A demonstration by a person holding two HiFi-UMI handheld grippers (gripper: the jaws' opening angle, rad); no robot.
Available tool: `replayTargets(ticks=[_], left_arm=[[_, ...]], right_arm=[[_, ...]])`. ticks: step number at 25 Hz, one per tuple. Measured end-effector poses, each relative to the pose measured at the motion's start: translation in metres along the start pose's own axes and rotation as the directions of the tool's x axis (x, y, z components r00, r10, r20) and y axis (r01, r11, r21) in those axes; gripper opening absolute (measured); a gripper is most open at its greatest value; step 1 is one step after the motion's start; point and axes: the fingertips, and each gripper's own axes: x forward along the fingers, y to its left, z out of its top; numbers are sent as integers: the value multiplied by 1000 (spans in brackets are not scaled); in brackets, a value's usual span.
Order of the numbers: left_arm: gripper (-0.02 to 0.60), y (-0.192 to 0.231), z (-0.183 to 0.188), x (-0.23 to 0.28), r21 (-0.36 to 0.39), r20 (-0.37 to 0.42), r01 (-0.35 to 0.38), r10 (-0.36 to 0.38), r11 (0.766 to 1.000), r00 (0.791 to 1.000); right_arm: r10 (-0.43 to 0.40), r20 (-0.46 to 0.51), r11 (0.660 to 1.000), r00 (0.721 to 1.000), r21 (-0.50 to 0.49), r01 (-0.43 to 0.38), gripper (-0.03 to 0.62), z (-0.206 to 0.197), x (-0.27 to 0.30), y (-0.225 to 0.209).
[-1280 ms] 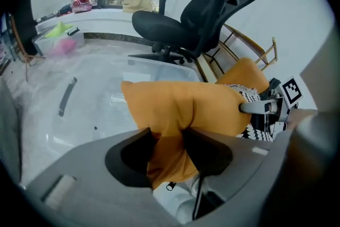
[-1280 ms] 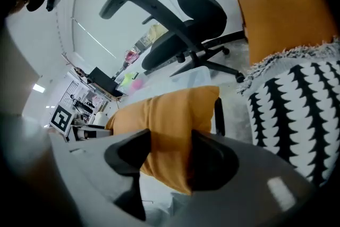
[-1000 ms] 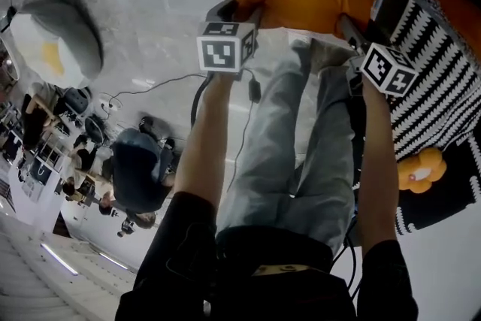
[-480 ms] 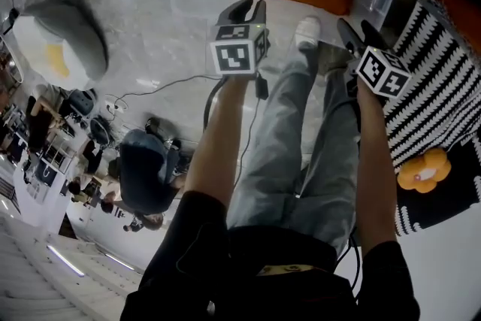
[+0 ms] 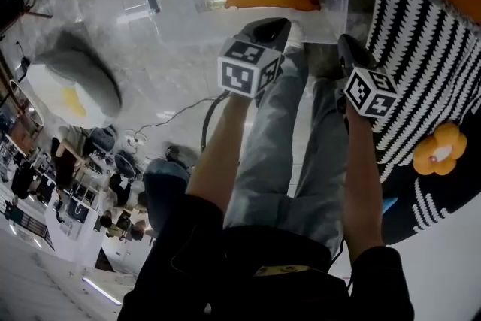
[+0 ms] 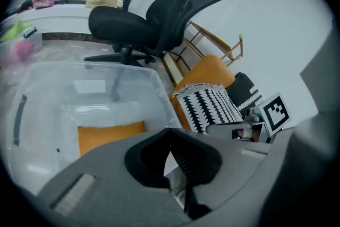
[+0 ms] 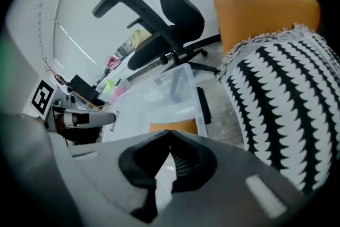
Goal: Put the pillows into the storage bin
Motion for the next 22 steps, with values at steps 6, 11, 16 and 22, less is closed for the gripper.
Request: replayTargets(ticks=[6, 11, 16, 22], left_arm=[[9, -112, 17, 28, 149, -55, 275, -270, 950, 961], [9, -166, -6, 58, 206, -176, 338, -305, 918, 936], [9, -196, -27, 91, 370, -198, 466, -422, 804, 885], [9, -306, -58, 150, 568, -180, 540, -547, 621, 818]], right_arm=[[-47, 181, 983, 982, 183, 13, 3, 7, -68, -40], [-99, 277, 946, 956, 324, 4, 3, -17, -116, -77], [-242, 448, 917, 861, 395, 52, 3, -47, -126, -118], [-409, 639, 886, 651, 449, 116, 3, -90, -198, -218]])
